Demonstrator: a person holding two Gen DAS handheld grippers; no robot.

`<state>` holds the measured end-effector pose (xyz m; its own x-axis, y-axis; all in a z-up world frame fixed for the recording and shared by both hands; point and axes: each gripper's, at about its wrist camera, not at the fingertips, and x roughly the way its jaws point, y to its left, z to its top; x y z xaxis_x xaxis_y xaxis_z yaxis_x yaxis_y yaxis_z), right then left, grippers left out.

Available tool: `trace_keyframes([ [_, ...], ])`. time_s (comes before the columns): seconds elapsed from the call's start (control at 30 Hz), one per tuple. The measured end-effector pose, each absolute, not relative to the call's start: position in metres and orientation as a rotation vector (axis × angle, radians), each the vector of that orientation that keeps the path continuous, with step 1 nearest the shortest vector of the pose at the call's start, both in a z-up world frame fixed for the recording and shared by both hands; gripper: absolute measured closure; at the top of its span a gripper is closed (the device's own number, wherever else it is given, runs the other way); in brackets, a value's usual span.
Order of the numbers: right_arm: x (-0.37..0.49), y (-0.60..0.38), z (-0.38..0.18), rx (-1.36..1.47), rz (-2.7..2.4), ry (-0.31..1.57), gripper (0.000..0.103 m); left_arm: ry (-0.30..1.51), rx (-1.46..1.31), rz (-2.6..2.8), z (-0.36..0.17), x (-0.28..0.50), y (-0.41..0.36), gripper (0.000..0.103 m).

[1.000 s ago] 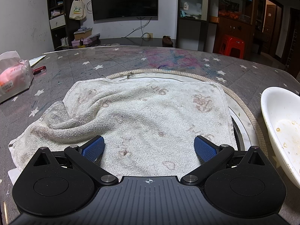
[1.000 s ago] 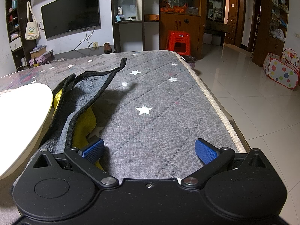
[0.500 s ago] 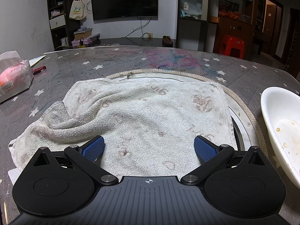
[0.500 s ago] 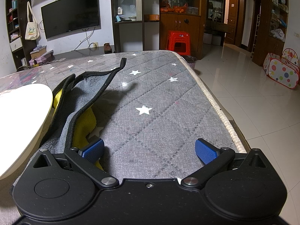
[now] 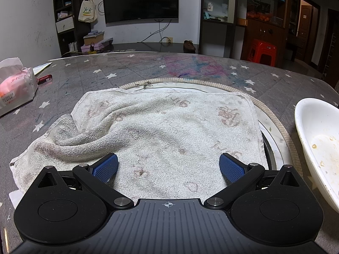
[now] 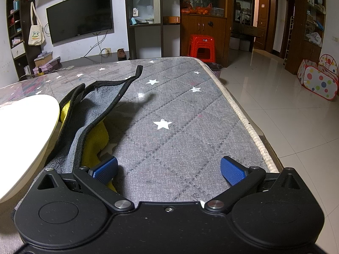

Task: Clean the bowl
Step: 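Close the right gripper on the yellow-grey cloth beside the bowl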

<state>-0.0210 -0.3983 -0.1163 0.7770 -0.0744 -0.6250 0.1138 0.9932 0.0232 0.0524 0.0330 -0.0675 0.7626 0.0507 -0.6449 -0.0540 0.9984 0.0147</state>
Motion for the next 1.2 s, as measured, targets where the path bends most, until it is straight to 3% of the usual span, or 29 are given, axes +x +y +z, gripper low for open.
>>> trace_keyframes([
  [0.47,-0.046,-0.385,-0.09,0.116,0.029,0.624,0.0,0.701,-0.006,0.056,-0.068,0.053,0.033,0.0],
  [0.87,-0.035,-0.345,-0.094,0.151,0.174,0.671,0.038,0.71,-0.009,0.055,-0.066,0.052,0.034,0.0],
  [0.97,-0.029,-0.34,-0.096,0.161,0.186,0.678,0.043,0.721,-0.028,0.053,-0.061,0.05,0.035,0.003],
  [1.07,-0.022,-0.337,-0.098,0.176,0.194,0.681,0.055,0.704,-0.025,0.032,-0.049,0.042,0.031,0.006],
  [1.2,-0.014,-0.335,-0.099,0.175,0.194,0.68,0.059,0.697,-0.022,-0.017,-0.035,0.029,0.02,0.007],
])
